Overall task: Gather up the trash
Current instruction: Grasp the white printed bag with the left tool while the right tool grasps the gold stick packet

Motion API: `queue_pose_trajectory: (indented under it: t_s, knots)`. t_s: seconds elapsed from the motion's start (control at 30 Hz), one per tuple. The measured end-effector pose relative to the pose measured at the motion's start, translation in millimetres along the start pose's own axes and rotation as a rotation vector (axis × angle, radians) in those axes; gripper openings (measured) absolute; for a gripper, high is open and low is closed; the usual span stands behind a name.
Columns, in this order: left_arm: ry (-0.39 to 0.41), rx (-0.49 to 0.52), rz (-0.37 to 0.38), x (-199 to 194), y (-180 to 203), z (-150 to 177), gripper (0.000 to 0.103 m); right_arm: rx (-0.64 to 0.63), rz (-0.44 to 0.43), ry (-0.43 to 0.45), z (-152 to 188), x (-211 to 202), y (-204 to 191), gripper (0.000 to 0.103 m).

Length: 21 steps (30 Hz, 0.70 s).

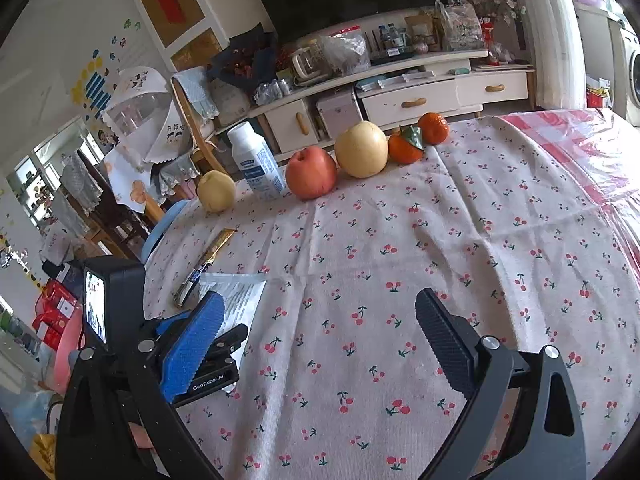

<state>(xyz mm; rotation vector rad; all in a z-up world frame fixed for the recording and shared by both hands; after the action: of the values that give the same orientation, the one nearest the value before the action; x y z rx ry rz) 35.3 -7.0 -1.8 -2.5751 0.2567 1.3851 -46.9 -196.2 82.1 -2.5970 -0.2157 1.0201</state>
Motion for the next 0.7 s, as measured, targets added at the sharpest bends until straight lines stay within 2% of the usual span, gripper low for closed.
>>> queue_pose_trajectory:
  t_s: [0.3, 0.7]
  knots:
    - [0.039, -0.038, 0.025, -7.5, -5.6, 4.8, 0.062, -0.004, -0.011, -0.028, 3.3, 8.0, -2.7, 0.095]
    - [0.133, -0.073, 0.040, -47.3, -39.0, 15.4, 0.060, -0.019, -0.040, -0.089, 14.5, 25.8, -11.4, 0.095]
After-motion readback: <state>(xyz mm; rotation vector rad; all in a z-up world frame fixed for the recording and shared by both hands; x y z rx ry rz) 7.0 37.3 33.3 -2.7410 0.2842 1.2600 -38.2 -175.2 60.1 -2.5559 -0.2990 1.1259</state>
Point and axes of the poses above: each gripper's, at about its wrist camera, not at the fingertips, and x roughly the way its jaws point, y to its right, z to its underside, the point moved 3 cm from there along x, roughly the way its jaws point
